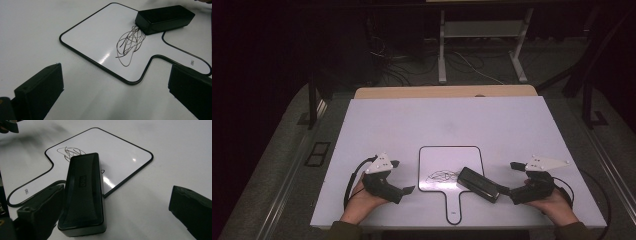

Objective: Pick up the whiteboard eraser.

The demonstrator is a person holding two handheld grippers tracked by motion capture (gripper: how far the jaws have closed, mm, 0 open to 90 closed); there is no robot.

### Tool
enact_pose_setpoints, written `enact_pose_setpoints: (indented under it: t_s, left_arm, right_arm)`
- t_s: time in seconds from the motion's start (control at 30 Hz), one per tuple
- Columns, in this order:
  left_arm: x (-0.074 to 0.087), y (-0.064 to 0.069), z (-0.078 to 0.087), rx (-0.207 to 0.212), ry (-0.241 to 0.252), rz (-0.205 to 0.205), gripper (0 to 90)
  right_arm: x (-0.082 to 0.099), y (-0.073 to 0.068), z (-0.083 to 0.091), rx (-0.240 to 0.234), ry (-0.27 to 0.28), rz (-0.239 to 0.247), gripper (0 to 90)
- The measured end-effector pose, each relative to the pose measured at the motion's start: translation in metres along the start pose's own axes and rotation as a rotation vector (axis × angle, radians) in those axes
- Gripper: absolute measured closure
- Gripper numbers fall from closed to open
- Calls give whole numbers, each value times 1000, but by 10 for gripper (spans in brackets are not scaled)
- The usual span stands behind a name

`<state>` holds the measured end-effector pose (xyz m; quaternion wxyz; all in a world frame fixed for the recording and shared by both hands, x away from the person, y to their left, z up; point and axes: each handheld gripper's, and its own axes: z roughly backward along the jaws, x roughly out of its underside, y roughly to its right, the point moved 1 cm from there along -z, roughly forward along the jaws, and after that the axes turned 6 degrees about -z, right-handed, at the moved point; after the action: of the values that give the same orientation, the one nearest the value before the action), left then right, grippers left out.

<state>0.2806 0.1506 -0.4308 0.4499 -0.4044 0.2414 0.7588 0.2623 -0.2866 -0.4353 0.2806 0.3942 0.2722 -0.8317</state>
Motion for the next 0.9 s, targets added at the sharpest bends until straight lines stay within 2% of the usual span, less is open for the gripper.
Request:
enact_pose_setpoints:
  t_s: [0.63, 0.9]
  left_arm:
    - [-1, 3, 1, -1, 6, -7, 0]
    - [0, 4, -1, 9, -3, -10, 0]
  right_arm:
    - [-5, -5, 3, -17, 4, -1, 0]
    - [-12, -5, 5, -7, -20, 12, 0]
